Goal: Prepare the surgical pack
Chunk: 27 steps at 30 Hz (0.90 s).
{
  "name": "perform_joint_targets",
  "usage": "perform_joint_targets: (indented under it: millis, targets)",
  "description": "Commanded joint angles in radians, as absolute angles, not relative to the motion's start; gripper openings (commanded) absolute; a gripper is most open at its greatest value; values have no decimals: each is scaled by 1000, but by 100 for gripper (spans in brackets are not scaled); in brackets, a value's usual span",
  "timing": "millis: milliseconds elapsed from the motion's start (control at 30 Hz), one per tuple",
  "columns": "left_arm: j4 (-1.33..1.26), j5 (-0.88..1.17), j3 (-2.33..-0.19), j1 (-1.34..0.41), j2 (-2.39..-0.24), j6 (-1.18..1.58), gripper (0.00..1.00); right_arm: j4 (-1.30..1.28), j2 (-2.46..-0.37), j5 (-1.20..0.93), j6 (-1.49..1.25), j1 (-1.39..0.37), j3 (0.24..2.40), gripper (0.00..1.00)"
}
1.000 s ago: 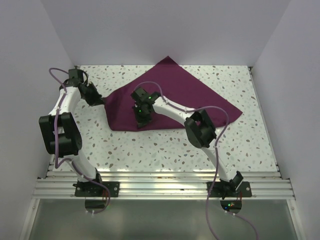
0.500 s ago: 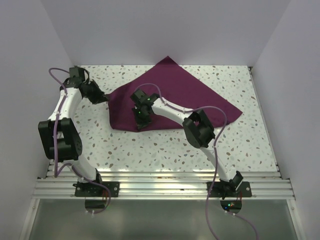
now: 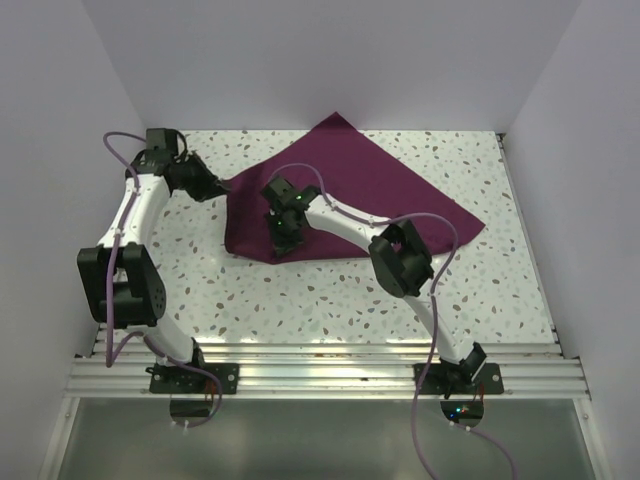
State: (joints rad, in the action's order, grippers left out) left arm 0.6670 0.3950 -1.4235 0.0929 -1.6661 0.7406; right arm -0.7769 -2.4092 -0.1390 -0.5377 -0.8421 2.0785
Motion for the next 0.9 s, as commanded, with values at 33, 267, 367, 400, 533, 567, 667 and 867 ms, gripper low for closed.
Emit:
perform_joint_targets:
  millis: [33,267,367,400,533,567,667,867]
  targets:
    - [634,425,-1482,71,-1637,776,0,-770,-2301,-86,-523,-838,2076,0]
    - [624,436,-1514,46,-1654,804,0,-782,-2336,-66,-522,-839,2045,0]
    - [611,445,-1523,31,-1658,830,0,-750,-2356,-86,-531,-839,1996,0]
    - [606,448,-1523,25,-1657,837,0,-739,-2361,-92,-535,-839,1982,0]
    - [586,462,-1542,-15,-1666,873,0,-726,-2384,-115,-555,-838,1945,0]
    - [587,462,-1548,-23,-1669,880,0,-723,-2385,-118,-558,-835,1944,0]
    - [589,462,-1569,-47,-1672,890,0,-719,-2370,-141,-565,-833,1945,0]
    - [600,462,-1583,-67,-1677,881,0,-715,-2254,-178,-587,-792,1996,0]
